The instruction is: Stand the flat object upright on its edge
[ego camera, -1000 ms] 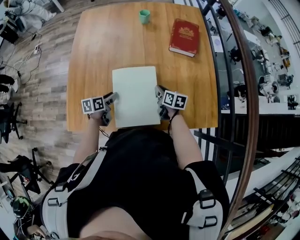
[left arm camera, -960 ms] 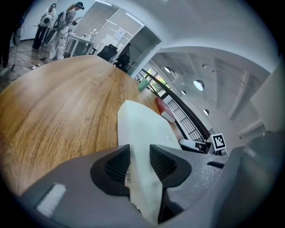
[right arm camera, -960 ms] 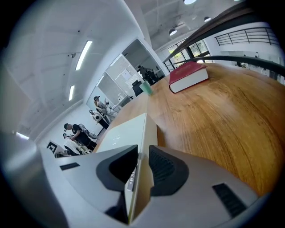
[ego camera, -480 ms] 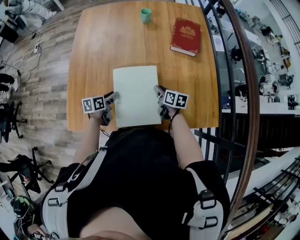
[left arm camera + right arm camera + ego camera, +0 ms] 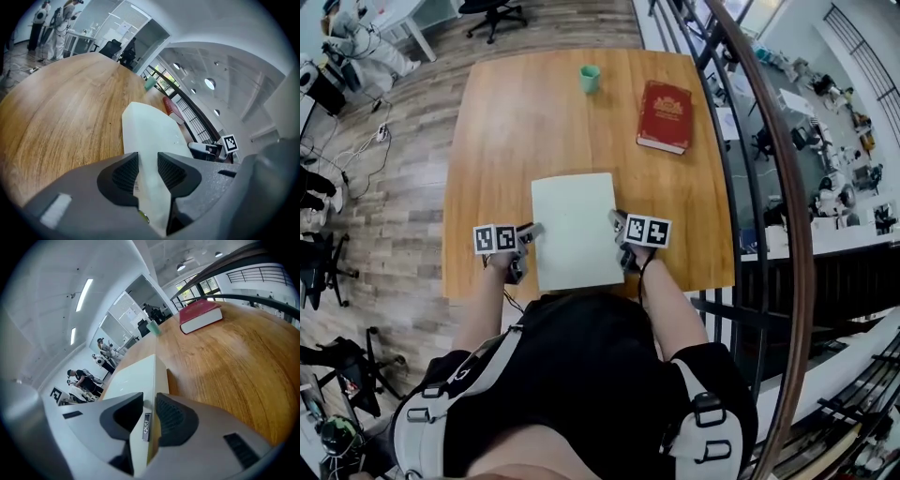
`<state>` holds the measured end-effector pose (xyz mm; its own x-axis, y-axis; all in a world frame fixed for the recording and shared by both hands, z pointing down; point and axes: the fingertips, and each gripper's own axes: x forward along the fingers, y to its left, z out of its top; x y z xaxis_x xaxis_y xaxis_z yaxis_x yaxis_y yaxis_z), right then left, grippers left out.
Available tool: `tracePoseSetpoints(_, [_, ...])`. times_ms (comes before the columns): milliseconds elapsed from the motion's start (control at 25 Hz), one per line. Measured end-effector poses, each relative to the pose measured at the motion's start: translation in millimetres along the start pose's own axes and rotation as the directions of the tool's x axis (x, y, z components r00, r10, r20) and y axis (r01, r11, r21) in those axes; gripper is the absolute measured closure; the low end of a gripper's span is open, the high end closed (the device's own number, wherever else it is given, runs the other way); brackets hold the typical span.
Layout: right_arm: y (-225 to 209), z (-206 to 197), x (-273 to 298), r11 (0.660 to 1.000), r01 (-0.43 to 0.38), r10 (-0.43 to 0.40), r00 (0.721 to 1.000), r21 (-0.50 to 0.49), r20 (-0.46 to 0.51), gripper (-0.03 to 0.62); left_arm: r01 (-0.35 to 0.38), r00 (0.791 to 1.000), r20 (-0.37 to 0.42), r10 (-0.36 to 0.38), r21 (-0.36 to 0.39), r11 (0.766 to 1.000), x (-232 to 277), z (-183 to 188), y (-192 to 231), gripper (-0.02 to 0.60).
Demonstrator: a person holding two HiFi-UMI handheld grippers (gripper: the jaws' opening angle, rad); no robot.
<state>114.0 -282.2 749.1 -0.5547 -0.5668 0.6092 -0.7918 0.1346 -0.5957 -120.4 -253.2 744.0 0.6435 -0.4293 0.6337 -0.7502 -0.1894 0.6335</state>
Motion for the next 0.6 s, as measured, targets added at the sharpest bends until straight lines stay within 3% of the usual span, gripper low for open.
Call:
tracePoseSetpoints(240, [18.8,32.5,-15.6,0.999,-0.039,0.042,0.995,-0.029,0.088,0.503,0.055,0.992,0.111,-0.053,-0.013,0.998,-12.0,35.0,-15.3,0.472])
tracePoseSetpoints(400, [45.0,65.5,-27.0,0.992,-0.059,0.077,0.984,-0.111,0.163,0.503,0.068,0.975,0.207,-0.080,0.062,0.996,-30.9,75.1,-31.6,0.474])
tracePoseSetpoints(600, [79.4,108.6,-47.4,0.970,-0.072,0.132,0.958,-0.231,0.255,0.503,0.066,0.932,0.342,-0.121,0.167,0.984,-57.1,125.0,-56.4,0.474])
